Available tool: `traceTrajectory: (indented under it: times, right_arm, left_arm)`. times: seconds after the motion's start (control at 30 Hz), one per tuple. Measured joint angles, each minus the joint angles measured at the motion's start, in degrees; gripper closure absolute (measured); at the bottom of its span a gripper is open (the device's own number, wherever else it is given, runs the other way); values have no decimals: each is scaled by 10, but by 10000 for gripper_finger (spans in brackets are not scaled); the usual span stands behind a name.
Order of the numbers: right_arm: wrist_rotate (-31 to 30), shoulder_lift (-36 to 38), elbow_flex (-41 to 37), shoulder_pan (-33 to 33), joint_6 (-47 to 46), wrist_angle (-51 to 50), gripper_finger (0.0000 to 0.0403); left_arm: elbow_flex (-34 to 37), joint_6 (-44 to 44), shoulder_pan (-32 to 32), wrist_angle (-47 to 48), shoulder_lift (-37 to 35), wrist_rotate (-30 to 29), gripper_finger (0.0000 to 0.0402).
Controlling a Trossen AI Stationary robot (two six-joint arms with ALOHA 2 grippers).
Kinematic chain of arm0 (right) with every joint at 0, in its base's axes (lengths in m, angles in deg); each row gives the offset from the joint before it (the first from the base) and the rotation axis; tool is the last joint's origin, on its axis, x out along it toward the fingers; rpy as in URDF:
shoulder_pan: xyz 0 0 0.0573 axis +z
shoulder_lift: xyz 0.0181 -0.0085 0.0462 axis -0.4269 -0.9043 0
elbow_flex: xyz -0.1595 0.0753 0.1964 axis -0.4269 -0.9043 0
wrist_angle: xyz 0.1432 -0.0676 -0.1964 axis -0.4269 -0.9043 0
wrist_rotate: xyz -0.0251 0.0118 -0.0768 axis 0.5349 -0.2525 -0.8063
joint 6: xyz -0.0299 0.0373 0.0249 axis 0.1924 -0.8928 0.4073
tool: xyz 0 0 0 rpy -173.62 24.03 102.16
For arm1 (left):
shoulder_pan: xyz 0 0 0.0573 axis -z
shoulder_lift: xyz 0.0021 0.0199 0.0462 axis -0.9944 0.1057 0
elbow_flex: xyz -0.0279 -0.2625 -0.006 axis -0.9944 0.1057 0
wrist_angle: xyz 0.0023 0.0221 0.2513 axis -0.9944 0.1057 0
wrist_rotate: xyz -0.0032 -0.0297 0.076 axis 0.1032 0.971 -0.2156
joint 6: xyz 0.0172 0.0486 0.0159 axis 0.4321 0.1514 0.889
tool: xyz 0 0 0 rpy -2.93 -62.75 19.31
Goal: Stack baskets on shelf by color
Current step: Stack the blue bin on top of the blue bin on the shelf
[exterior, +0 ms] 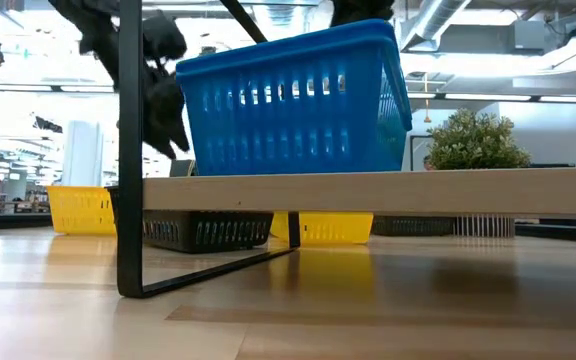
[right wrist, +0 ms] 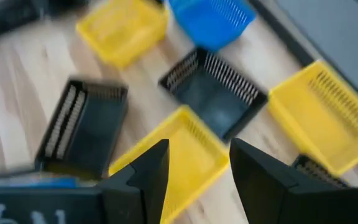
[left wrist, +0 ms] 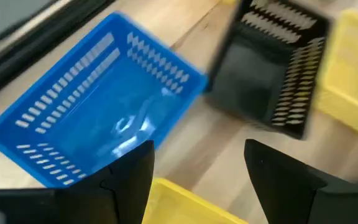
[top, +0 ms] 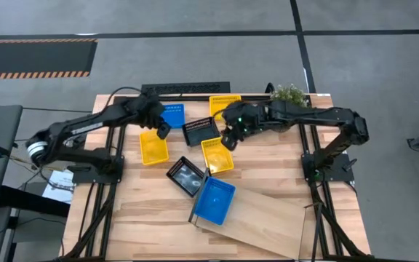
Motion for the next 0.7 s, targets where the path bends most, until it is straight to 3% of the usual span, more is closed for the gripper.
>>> traceTrajectory:
  times: [0.17, 0.33, 0.53, 0.7]
  right_arm:
    - [1, -28, 1, -41, 4, 110, 217]
    - [56, -74, 1, -72, 1, 204, 218]
    - [136, -119, 0, -92, -31, 232, 220]
    - [142, -136, 0, -102, -41, 253, 223]
  left_arm:
    - [0, -14, -44, -4, 53, -29, 164]
    - [0, -98, -78, -8, 28, -68, 164]
    - [-1, -163, -119, 0, 5, -124, 164]
    - [-1, -190, -152, -2, 43, -118, 164]
